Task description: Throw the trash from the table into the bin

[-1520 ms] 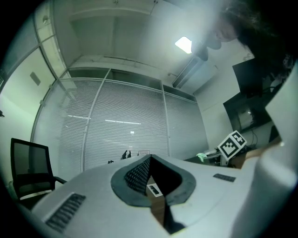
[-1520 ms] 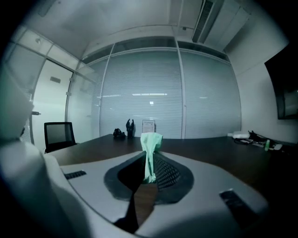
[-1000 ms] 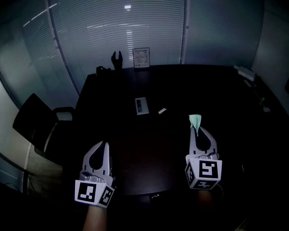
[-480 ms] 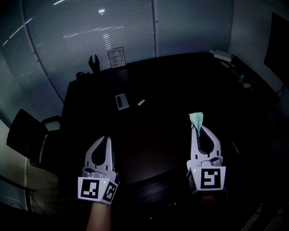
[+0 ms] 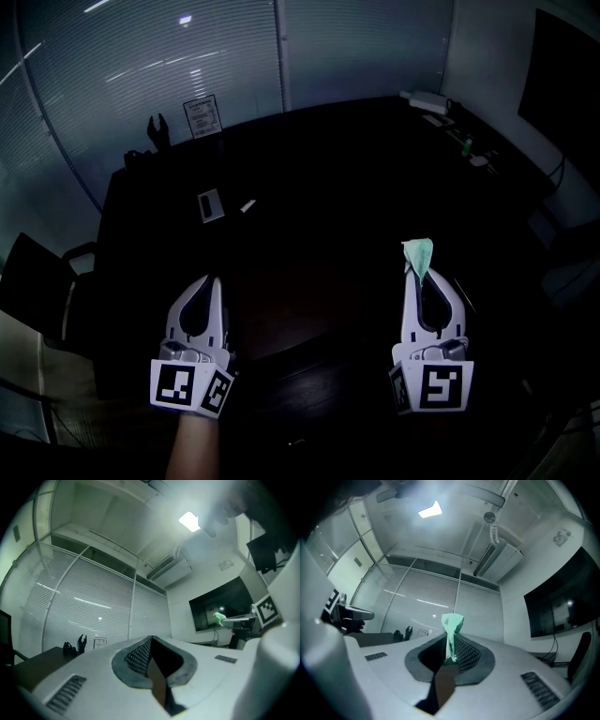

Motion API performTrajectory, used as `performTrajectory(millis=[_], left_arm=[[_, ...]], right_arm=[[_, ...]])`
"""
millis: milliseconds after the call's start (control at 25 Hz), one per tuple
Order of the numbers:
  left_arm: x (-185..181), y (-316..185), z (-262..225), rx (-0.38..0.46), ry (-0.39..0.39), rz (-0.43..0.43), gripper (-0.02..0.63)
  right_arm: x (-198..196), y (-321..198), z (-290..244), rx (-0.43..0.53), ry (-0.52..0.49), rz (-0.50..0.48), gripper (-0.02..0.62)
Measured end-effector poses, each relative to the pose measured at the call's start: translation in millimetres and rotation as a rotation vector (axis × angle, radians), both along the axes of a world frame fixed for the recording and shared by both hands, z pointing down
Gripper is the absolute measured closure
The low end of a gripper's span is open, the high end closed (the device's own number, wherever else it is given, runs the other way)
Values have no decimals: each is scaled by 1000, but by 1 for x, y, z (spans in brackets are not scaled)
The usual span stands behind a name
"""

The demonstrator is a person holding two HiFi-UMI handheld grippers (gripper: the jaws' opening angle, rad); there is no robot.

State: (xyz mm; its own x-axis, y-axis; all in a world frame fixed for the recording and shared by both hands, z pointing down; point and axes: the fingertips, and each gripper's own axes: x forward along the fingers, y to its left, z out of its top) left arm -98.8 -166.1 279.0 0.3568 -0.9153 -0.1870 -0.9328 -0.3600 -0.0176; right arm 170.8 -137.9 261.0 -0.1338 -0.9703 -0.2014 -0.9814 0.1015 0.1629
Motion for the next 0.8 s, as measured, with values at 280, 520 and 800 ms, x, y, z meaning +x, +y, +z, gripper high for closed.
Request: performTrajectory(millis=[280,520,800], left_arm=[[101,28,8,-20,4,66,606],[181,60,15,-35,3,112,606],[234,85,31,-56,-16,132,606]], right_arm=[[107,48,18,-49,11,82,552],[192,90,37,-90,8,144,552],[254,122,88,-179,-16,185,552]])
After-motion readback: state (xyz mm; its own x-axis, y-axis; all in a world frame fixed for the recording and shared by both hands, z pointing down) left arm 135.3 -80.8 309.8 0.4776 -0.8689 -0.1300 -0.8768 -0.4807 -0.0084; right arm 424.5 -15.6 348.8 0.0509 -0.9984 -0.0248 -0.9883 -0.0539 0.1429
